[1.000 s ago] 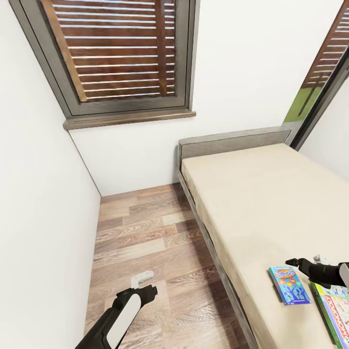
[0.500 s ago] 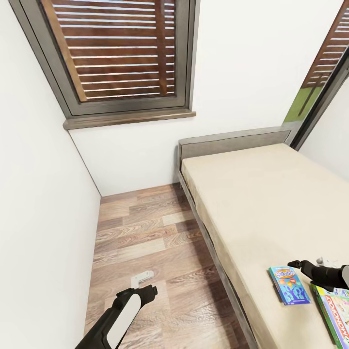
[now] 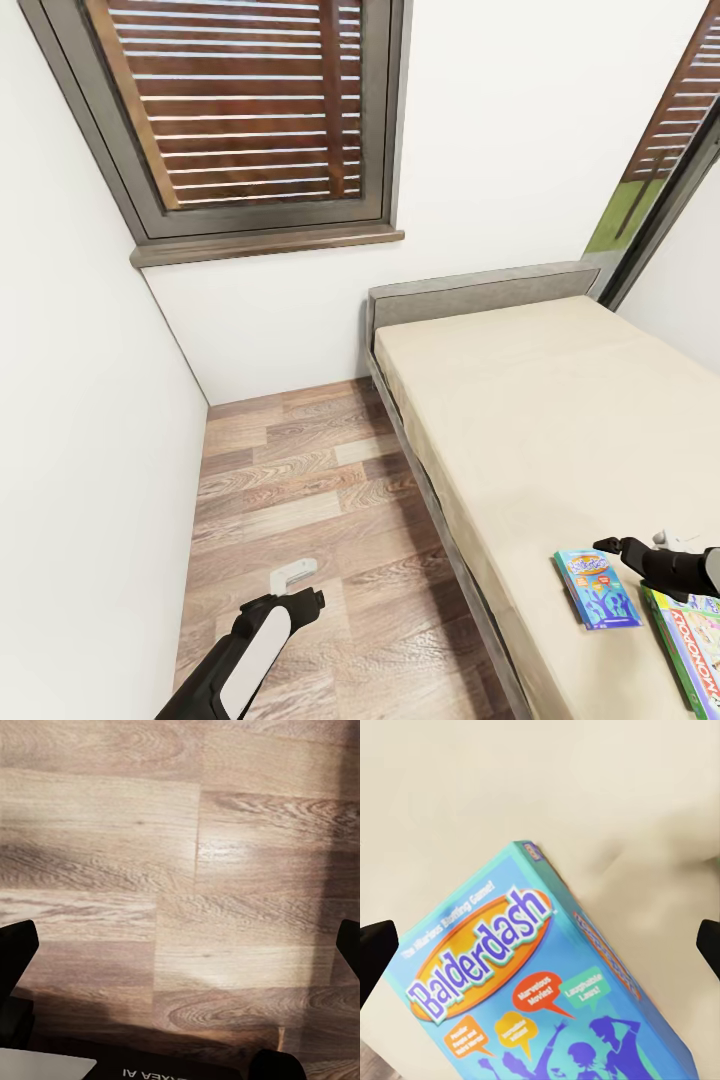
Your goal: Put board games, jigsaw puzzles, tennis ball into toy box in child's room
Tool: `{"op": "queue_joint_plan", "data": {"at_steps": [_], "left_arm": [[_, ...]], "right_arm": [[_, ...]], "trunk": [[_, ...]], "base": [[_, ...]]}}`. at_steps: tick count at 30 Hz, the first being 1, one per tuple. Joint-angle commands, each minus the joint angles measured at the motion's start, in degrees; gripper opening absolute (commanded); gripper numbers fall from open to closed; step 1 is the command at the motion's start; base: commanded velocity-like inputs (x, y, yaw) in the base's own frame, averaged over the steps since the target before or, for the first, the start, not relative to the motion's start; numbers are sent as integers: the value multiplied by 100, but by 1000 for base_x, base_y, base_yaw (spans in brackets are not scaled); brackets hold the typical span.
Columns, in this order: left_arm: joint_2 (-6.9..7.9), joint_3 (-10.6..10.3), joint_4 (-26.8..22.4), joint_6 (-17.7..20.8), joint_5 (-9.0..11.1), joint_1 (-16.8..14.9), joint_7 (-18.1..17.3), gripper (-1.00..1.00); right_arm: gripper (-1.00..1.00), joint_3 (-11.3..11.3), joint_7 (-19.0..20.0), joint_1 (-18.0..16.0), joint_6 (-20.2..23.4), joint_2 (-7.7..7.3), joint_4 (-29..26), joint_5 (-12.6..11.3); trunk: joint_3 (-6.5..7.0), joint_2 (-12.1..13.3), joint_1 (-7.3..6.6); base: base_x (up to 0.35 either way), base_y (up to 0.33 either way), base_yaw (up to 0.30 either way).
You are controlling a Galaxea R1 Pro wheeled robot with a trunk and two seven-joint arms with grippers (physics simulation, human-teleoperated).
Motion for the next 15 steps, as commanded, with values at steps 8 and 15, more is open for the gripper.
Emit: {"op": "queue_joint_plan", "data": {"at_steps": [8,15], "left_arm": [[2,-7,-9,5,53,-3,52,100],[2,-6,-9,5,55,-3,52,100]], "right_arm": [[100,-24,-7,-2,40,21,-6,-35],[100,-21,1,-2,39,36,-6,-33]], "trunk": [[-4,-2,0],[-4,-2,0]], "base": [[0,0,0],[0,0,0]]}}
